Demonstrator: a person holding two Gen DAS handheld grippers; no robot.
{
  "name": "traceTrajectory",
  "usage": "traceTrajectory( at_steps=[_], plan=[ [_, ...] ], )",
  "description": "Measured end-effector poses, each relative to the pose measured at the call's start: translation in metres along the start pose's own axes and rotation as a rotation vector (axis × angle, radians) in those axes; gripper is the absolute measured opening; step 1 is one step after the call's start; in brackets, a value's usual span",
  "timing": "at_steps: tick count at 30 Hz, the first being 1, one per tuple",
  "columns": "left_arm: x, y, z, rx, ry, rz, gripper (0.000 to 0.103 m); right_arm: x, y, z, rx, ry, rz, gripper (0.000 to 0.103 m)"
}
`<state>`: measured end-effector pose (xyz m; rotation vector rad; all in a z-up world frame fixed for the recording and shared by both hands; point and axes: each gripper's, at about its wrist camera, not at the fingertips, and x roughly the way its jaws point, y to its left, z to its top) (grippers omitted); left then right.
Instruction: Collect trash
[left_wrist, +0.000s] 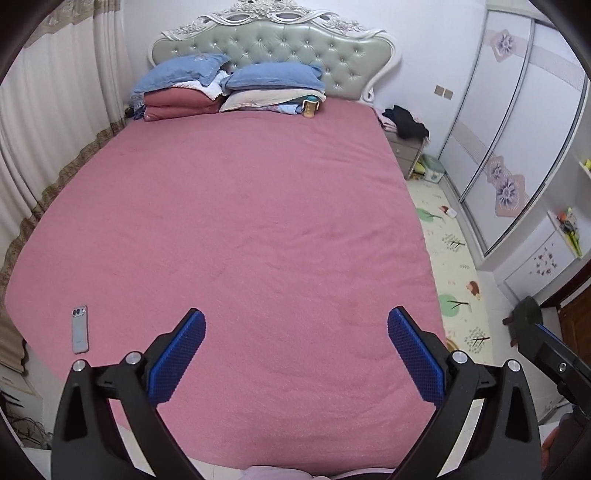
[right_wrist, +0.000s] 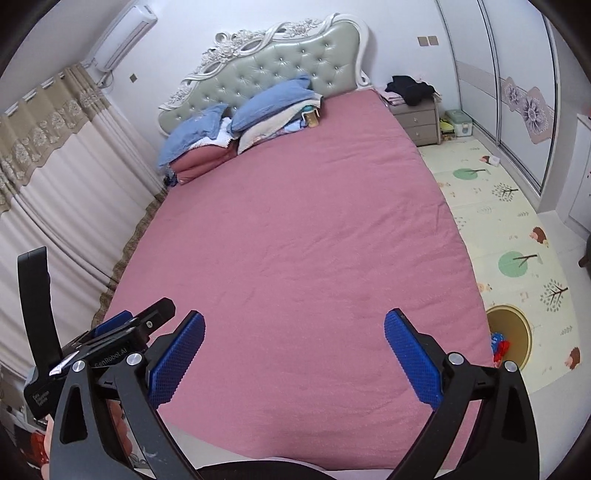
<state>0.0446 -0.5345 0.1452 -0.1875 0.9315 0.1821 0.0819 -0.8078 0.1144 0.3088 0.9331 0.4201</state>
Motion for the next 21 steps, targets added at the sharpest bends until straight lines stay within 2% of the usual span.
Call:
traceTrajectory(
  at_steps=[4,7,13,16,21],
  plan=[
    [-0.004,0.005,0.003,-0.03,-0.008,0.004,0.099,-0.001,0.005,0.003,0.006,-0.007,-0.007,0.094],
    [-0.006,0.001,0.004,-0.021,-0.018,0.03,0.099,-0.001,0.006,0.004,0.007,-0.01,-0.005,0.094],
    [-0.01,-0.006,0.003,-0.008,-0.027,0.026,0.099,-0.003,0.011,0.002,-0.007,-0.011,0.007,0.094],
    [-0.011,-0.009,0.003,0.012,-0.027,0.058,0.099,-0.005,0.012,0.003,-0.012,-0.02,0.019,0.094],
    [-0.014,-0.015,0.005,0.026,-0.043,0.053,0.099,-0.005,0.009,0.002,-0.007,-0.015,0.017,0.094]
  ],
)
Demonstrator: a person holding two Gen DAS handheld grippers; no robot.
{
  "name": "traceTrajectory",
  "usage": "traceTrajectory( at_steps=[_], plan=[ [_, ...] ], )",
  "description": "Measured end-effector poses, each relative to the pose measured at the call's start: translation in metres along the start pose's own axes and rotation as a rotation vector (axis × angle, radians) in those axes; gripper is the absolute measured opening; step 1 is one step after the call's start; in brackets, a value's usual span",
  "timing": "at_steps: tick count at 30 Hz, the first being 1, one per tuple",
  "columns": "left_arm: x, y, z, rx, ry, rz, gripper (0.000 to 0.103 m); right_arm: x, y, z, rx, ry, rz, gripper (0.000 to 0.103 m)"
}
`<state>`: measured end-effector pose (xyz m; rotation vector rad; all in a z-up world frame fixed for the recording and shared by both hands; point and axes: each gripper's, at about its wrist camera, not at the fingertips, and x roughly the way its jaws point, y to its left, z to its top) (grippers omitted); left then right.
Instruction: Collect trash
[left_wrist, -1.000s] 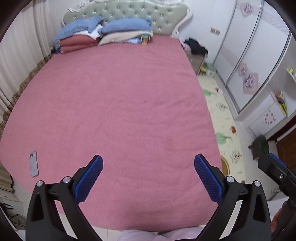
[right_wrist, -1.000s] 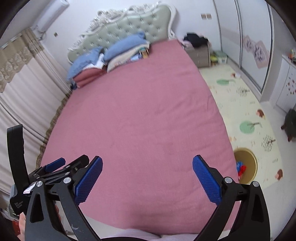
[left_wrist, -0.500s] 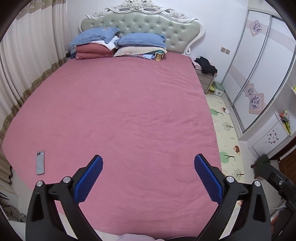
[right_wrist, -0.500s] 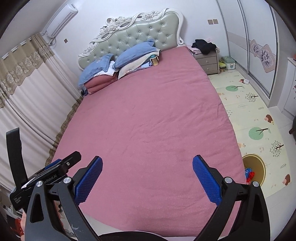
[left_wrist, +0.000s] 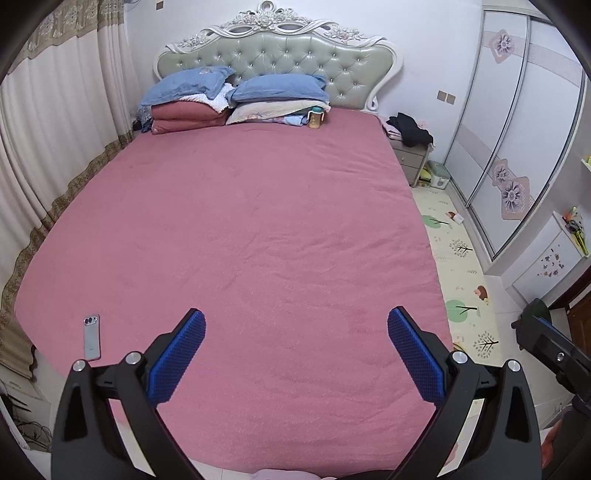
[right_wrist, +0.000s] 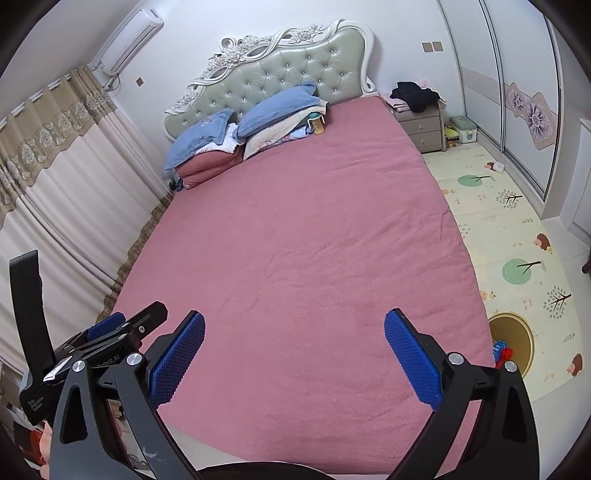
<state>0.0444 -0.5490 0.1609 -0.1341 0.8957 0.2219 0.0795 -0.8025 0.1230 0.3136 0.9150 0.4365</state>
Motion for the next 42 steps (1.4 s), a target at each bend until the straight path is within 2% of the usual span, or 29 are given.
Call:
traceTrajectory(
  at_steps=[12,42],
  plan=[
    [0.006,-0.002,0.002,0.0,-0.003,-0.01,0.099,-0.006,0.0,0.0,-0.008,-0.03,0.009,0.094],
    [0.014,0.005,0.003,0.001,0.025,-0.02,0.099,-0.001,-0.004,-0.003,0.019,0.007,0.012,0.094]
  ],
)
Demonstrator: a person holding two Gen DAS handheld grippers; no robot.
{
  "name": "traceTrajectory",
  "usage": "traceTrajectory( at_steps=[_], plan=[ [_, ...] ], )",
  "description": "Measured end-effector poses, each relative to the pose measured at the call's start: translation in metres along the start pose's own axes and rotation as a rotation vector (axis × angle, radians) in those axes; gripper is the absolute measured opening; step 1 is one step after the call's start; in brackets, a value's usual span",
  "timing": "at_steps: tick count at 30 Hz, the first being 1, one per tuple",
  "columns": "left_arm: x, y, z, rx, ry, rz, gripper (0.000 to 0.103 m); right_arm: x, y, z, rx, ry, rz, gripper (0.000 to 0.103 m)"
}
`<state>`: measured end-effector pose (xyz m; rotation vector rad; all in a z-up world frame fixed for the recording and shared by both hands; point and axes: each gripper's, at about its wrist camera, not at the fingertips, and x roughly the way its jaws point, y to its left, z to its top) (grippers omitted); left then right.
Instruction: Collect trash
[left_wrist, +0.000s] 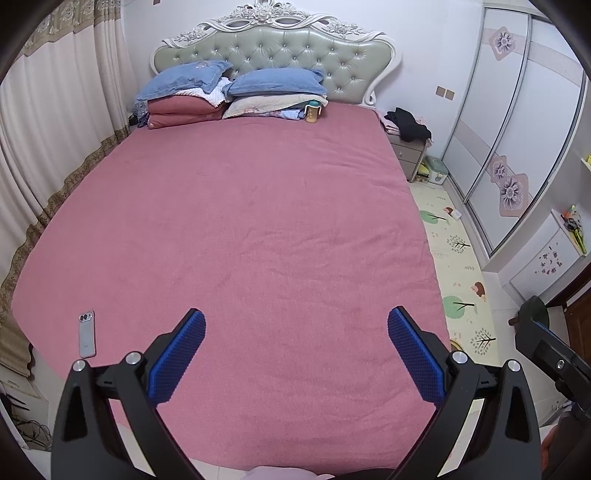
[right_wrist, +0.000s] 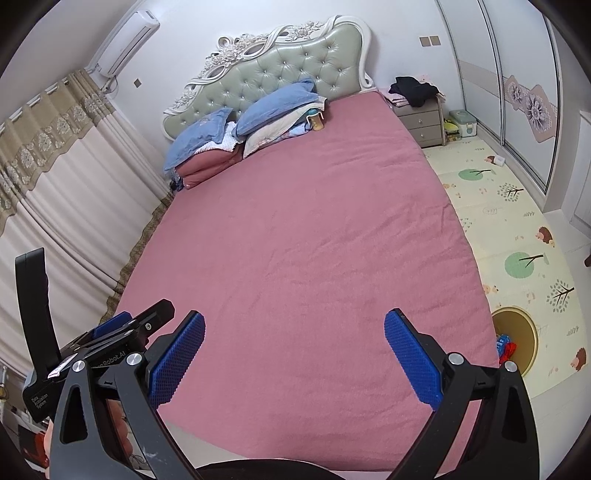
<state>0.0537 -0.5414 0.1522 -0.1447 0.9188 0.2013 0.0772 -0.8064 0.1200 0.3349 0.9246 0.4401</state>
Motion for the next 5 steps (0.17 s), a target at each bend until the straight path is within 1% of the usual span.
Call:
traceTrajectory(
  at_steps=[5],
  plan=[
    [0.0039,0.001,0.0035,0.0,0.012,-0.005,0.099,-0.0007,0.0001,-0.0005,0.005,0.005,0.0,0.094]
  ],
)
